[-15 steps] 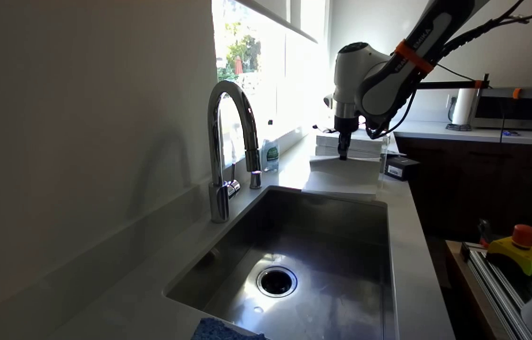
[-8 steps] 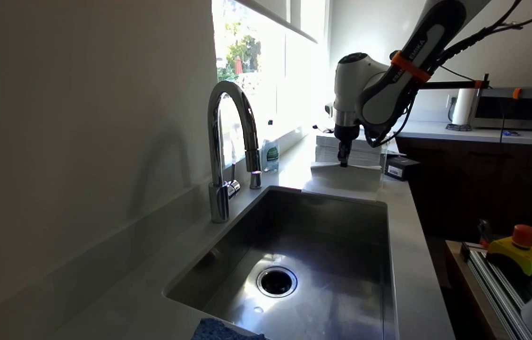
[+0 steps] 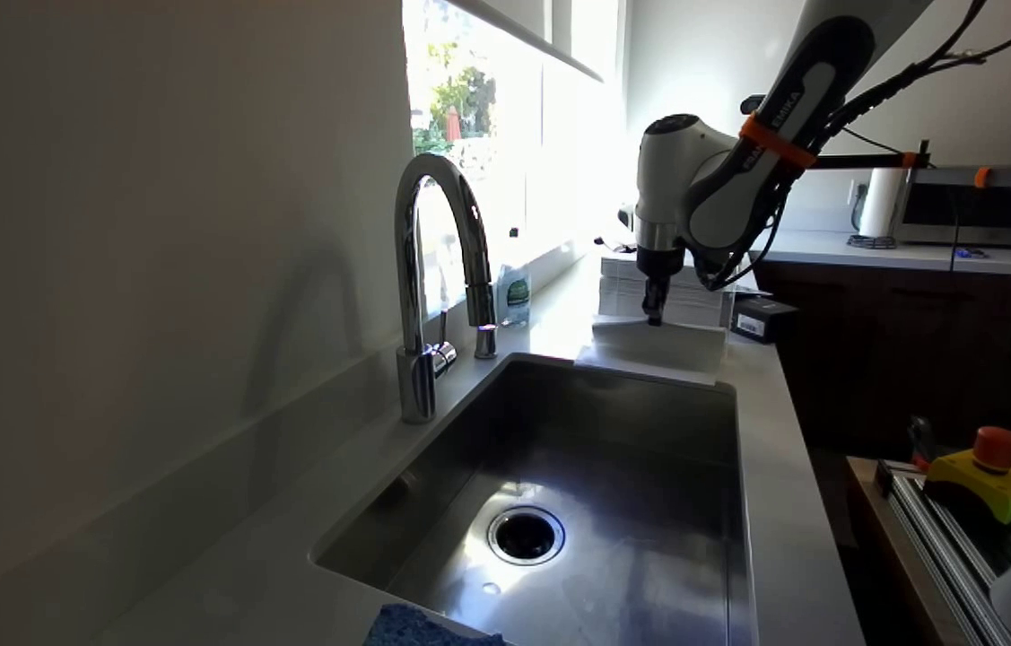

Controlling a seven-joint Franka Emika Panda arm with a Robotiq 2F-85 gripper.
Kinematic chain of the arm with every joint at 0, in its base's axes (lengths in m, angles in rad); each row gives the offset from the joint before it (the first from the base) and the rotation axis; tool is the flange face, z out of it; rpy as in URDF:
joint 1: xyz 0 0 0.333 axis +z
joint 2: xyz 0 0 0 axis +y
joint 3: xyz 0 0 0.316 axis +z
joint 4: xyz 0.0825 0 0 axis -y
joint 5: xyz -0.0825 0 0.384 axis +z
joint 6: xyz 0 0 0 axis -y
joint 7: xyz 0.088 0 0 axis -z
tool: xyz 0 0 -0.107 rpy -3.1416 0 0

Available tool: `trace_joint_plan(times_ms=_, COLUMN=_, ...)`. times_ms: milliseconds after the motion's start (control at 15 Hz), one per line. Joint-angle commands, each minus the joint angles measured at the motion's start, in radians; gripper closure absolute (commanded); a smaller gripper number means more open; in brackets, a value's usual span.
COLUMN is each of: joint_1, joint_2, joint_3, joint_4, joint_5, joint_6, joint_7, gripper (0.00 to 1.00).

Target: Pick a paper towel and put it on the side of the sink

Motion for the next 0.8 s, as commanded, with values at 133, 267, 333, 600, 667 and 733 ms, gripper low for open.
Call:
trace_joint_plan(times_ms=133, joint_1=0.003, joint_2=0.023, joint_3=-0.008, joint_4=-0.014, joint_5=0.019, joint_6=0.043, joint_7=0.019, gripper=0.99)
trace_joint_plan(times_ms=267, joint_1=0.003, joint_2=0.028, joint_3=-0.009, joint_4=-0.013, joint_5=0.019, joint_6=0.047, joint_7=0.023, gripper=0.8)
trace_joint_plan(times_ms=333, joint_1=0.004, joint_2=0.03, joint_3=-0.011, joint_4=-0.012, joint_5=0.016, joint_6=0.048, joint_7=0.027, gripper=0.67)
trace_joint_plan(times_ms=600, joint_1=0.006, joint_2=0.04, joint_3=-0.015, joint_4=-0.009, joint_5=0.008, joint_6=0.06, joint_7=0.037, gripper=0.36)
trace_joint_plan(times_ms=667, joint_1=0.007, joint_2=0.043, joint_3=-0.017, joint_4=-0.008, joint_5=0.005, joint_6=0.062, joint_7=0.036, gripper=0.27)
trace_joint_plan(times_ms=733, joint_1=0.007, joint_2=0.046, joint_3=-0.018, joint_4=-0.008, joint_5=0.005, joint_6=0.063, joint_7=0.031, gripper=0.21)
